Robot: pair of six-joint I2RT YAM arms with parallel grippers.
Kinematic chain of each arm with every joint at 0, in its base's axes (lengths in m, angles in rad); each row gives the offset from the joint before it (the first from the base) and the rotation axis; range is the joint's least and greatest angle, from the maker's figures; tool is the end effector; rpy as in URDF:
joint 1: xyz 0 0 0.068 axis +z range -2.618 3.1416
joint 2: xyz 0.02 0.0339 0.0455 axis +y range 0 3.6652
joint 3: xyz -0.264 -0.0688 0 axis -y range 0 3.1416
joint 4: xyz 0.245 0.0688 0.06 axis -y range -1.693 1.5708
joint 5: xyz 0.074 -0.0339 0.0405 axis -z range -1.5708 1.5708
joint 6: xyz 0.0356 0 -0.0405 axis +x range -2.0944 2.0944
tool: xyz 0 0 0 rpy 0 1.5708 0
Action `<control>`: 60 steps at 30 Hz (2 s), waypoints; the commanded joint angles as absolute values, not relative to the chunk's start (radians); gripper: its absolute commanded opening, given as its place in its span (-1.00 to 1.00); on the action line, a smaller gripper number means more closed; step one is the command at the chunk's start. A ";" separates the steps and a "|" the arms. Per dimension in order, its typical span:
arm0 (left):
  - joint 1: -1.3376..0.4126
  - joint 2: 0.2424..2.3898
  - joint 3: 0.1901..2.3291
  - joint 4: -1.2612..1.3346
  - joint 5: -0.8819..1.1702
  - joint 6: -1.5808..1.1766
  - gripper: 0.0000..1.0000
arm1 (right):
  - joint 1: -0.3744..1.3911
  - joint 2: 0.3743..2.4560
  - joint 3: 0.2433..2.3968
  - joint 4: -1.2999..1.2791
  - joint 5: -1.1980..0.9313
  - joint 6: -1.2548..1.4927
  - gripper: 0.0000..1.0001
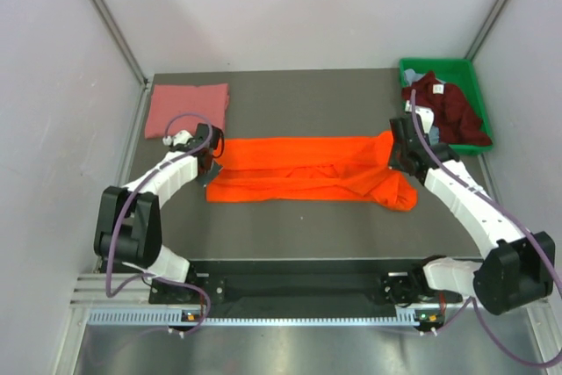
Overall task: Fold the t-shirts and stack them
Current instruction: Fold the tshirt
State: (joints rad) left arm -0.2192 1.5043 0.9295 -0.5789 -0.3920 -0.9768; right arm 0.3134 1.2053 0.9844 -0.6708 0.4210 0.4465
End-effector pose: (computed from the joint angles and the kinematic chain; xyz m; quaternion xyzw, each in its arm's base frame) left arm 0.2802 -0.0485 0.1963 -0.3923 0.8767 0.0431 0.2751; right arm 0.2373 0.0616 0.2821 0.1308 0.9154 -0.0622 0.3755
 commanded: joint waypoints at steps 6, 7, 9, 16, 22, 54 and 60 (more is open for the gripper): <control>-0.207 1.581 1.000 -0.534 -0.426 -0.928 -1.00 | 0.296 1.253 0.999 -0.578 0.379 0.425 -1.00; -0.207 1.594 1.006 -0.535 -0.429 -0.927 -1.00 | 0.296 1.258 1.003 -0.578 0.380 0.422 -1.00; -0.207 1.608 1.025 -0.546 -0.430 -0.927 -1.00 | 0.298 1.262 1.015 -0.580 0.383 0.413 -1.00; -0.207 1.658 1.074 -0.571 -0.445 -0.931 -1.00 | 0.291 1.333 1.086 -0.591 0.391 0.397 -1.00; -0.209 1.675 1.078 -0.577 -0.466 -0.942 -1.00 | 0.287 1.358 1.106 -0.586 0.397 0.396 -1.00; -0.207 1.686 1.299 -0.690 -0.543 -0.721 0.16 | 0.241 1.611 1.282 -0.623 0.377 0.475 -0.19; -0.207 1.574 1.128 -0.600 -0.259 -0.736 0.07 | 0.218 1.513 1.235 -0.790 0.278 0.661 -0.12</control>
State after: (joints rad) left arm -0.2111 1.6531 1.2190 -0.6437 -0.4248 -0.7567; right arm 0.2428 1.6024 1.2564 -0.6811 0.3328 0.5533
